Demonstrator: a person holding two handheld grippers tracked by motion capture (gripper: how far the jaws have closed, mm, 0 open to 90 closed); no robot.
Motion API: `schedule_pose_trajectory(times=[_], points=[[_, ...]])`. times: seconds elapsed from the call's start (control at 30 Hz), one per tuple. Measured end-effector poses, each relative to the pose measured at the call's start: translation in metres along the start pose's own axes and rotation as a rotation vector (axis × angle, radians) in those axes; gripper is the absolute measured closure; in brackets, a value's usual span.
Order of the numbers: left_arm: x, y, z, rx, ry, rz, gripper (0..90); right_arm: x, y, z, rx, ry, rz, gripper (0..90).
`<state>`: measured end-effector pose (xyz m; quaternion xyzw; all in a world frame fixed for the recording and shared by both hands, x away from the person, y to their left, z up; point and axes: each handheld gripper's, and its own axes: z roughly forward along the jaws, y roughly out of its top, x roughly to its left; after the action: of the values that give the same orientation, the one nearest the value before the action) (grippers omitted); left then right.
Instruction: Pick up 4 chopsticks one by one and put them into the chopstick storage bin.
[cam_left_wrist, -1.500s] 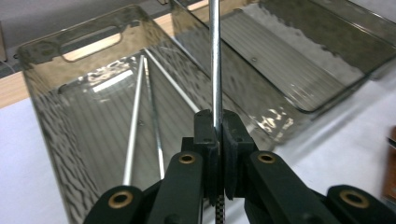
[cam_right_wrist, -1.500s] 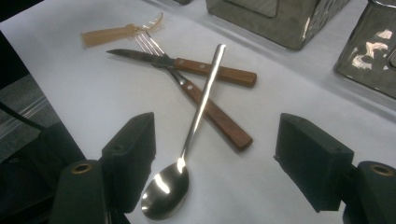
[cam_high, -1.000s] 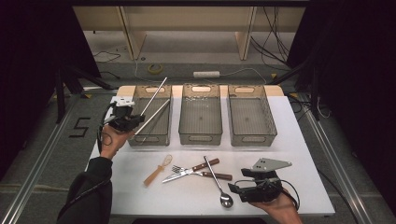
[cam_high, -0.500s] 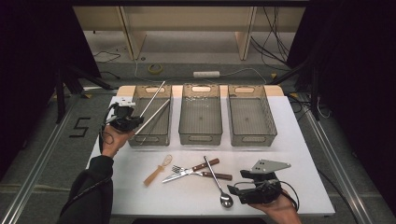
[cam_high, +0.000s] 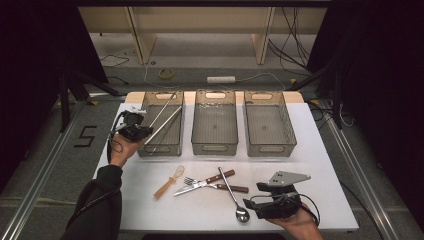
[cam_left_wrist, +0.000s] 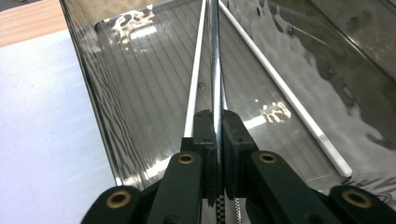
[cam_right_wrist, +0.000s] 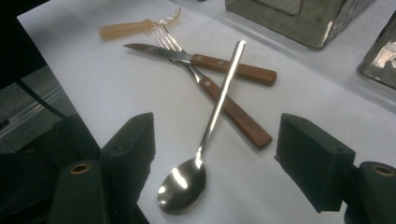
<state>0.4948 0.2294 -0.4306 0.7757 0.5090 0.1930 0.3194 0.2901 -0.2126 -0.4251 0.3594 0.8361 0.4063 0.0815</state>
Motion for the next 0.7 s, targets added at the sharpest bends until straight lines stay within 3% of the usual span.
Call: schedule_pose_trajectory(times=[0.07,0.33,0.7], points=[[0.000,0.000,0.000,-0.011,0.008,-0.007,83.7,0.000,0.000,0.000,0.002,-0.001,0.000,29.0],[-0.002,0.006,-0.013,-0.047,0.015,-0.038,53.9,0.000,0.000,0.000,0.005,0.001,-0.001,29.0],[-0.020,0.008,-0.045,-0.065,-0.065,-0.027,35.5,0.000,-0.001,-0.002,-0.007,-0.007,-0.001,28.8]])
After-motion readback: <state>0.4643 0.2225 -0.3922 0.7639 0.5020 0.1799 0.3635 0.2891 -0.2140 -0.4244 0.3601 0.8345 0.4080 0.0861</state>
